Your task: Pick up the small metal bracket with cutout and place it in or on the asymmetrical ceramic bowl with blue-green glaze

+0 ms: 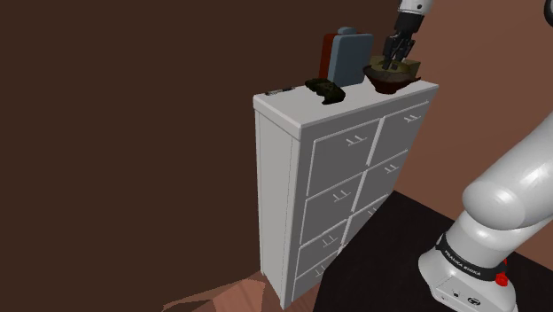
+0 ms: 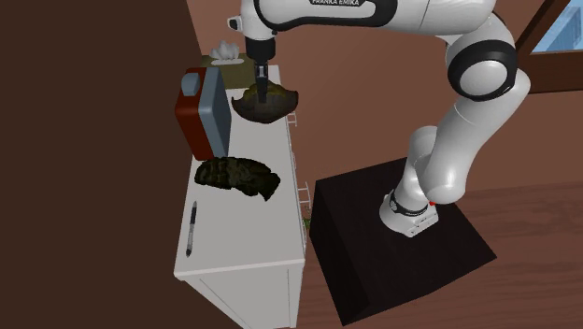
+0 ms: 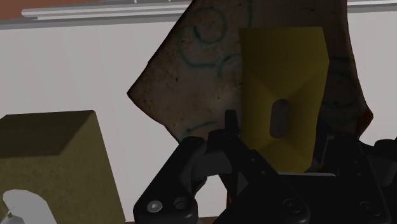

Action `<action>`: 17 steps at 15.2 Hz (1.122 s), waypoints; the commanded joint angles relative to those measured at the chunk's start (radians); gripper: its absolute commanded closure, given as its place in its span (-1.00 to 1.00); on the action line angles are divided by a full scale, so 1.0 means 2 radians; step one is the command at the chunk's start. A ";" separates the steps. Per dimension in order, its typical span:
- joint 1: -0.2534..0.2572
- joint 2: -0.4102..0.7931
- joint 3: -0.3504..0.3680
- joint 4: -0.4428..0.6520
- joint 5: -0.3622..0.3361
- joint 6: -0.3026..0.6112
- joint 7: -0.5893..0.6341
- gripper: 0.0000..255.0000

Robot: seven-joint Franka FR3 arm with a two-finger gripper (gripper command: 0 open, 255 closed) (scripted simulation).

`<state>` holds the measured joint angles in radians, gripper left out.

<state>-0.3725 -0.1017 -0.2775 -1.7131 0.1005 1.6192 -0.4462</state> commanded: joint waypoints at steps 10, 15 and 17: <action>0.000 0.000 0.000 -0.001 0.000 0.000 0.000 -1.00; -0.004 0.020 -0.006 0.086 0.005 -0.068 -0.003 -1.00; -0.004 0.020 -0.006 0.086 0.005 -0.068 -0.003 -1.00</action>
<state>-0.3797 -0.0649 -0.2890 -1.5471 0.1104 1.4878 -0.4517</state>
